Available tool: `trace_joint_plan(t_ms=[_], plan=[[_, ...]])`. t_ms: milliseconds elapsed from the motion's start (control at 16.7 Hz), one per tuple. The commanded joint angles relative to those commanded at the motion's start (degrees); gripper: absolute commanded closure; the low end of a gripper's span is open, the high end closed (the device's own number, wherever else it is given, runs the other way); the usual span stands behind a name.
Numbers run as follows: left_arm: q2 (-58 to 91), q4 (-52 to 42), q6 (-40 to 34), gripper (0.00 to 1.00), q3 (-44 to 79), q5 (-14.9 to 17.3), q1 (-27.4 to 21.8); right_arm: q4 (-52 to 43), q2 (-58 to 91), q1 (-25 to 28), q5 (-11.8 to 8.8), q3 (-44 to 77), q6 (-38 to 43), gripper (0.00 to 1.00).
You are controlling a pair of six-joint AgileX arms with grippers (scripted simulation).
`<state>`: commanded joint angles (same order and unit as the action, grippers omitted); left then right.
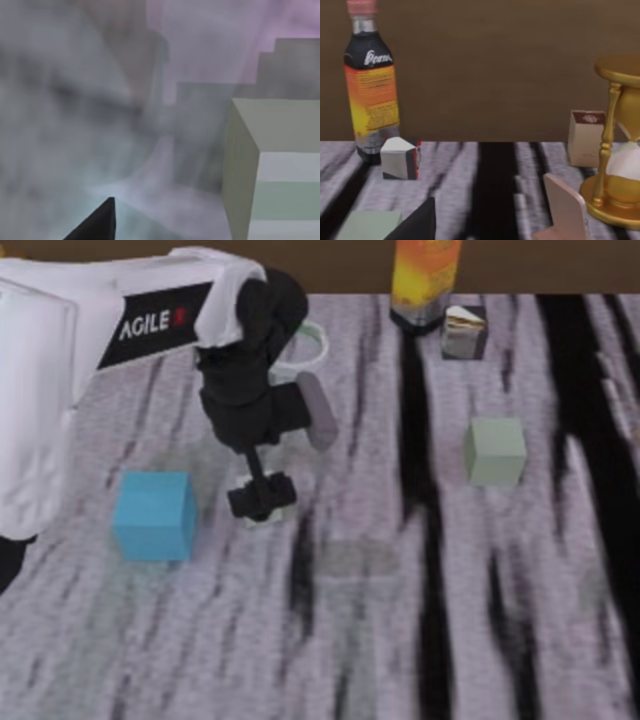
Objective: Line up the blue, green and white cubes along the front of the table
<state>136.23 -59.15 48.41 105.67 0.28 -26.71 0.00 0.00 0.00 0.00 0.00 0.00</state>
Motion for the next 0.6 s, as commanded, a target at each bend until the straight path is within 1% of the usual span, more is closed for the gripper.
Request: trace_joint_plan(t_ms=[180, 480, 600], plan=[[2.4, 6.0, 0.0, 0.00, -3.6, 0.0, 0.0, 0.0, 0.0, 0.0, 0.0, 0.0, 0.0, 0.00], [3.1, 7.2, 0.0, 0.00, -4.4, 0.0, 0.0, 0.0, 0.0, 0.0, 0.0, 0.0, 0.0, 0.00], [3.1, 7.2, 0.0, 0.15, -4.4, 0.0, 0.0, 0.0, 0.0, 0.0, 0.0, 0.0, 0.0, 0.00]])
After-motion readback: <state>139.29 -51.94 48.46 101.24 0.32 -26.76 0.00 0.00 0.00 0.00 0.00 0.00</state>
